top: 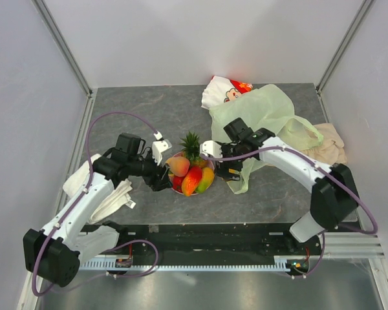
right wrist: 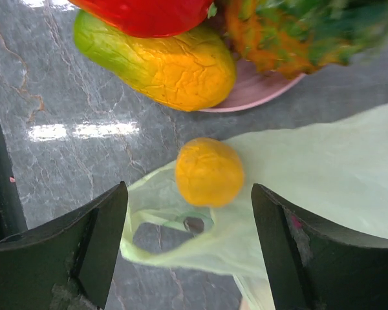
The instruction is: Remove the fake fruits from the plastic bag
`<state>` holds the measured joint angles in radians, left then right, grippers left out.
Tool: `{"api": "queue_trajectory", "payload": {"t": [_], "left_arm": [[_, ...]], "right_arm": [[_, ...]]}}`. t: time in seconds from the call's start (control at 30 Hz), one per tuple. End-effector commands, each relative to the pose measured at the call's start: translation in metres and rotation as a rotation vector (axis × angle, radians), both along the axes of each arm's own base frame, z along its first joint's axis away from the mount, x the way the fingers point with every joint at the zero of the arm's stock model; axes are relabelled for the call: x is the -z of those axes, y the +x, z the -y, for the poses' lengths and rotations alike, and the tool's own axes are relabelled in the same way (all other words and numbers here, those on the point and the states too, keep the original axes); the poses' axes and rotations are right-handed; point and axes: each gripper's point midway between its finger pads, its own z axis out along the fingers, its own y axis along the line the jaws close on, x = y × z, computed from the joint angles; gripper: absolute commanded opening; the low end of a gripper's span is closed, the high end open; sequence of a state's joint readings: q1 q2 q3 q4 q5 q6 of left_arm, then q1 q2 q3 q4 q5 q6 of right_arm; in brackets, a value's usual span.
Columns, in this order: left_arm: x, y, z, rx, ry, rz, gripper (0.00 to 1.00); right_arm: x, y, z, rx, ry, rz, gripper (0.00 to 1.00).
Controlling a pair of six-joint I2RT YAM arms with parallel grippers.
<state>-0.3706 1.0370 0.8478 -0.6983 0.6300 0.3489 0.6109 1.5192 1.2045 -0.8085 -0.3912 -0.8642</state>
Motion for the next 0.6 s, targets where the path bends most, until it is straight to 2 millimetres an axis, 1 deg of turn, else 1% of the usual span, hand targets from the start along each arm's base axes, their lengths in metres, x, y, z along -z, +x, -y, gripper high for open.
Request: {"api": "queue_trajectory", "payload": {"t": [0.0, 0.1, 0.17, 0.3, 0.37, 0.4, 0.5, 0.57], "left_arm": [[-0.009, 0.011, 0.001, -0.013, -0.008, 0.054, 0.74], [-0.009, 0.01, -0.002, -0.017, 0.0, 0.055, 0.74], [-0.008, 0.008, -0.003, -0.017, 0.003, 0.058, 0.74], [-0.005, 0.006, -0.005, -0.019, 0.009, 0.058, 0.74], [-0.005, 0.006, -0.005, -0.021, 0.006, 0.057, 0.74], [-0.006, 0.007, -0.005, -0.023, 0.004, 0.063, 0.74], [-0.006, 0.009, -0.005, -0.028, -0.001, 0.065, 0.74], [-0.008, 0.011, -0.005, -0.031, -0.004, 0.071, 0.74]], "right_arm": [[0.025, 0.014, -0.008, 0.029, -0.025, -0.03, 0.85], [0.035, 0.017, -0.006, 0.013, -0.051, -0.026, 0.85], [0.042, 0.015, -0.003, 0.007, -0.068, -0.036, 0.84], [0.057, 0.018, 0.003, 0.022, -0.118, -0.043, 0.8], [0.062, 0.024, 0.008, 0.047, -0.143, -0.02, 0.77], [0.063, 0.028, 0.006, 0.052, -0.141, -0.006, 0.76], [0.072, 0.034, 0.01, 0.066, -0.175, 0.01, 0.75], [0.07, 0.039, 0.009, 0.084, -0.178, 0.016, 0.64]]}}
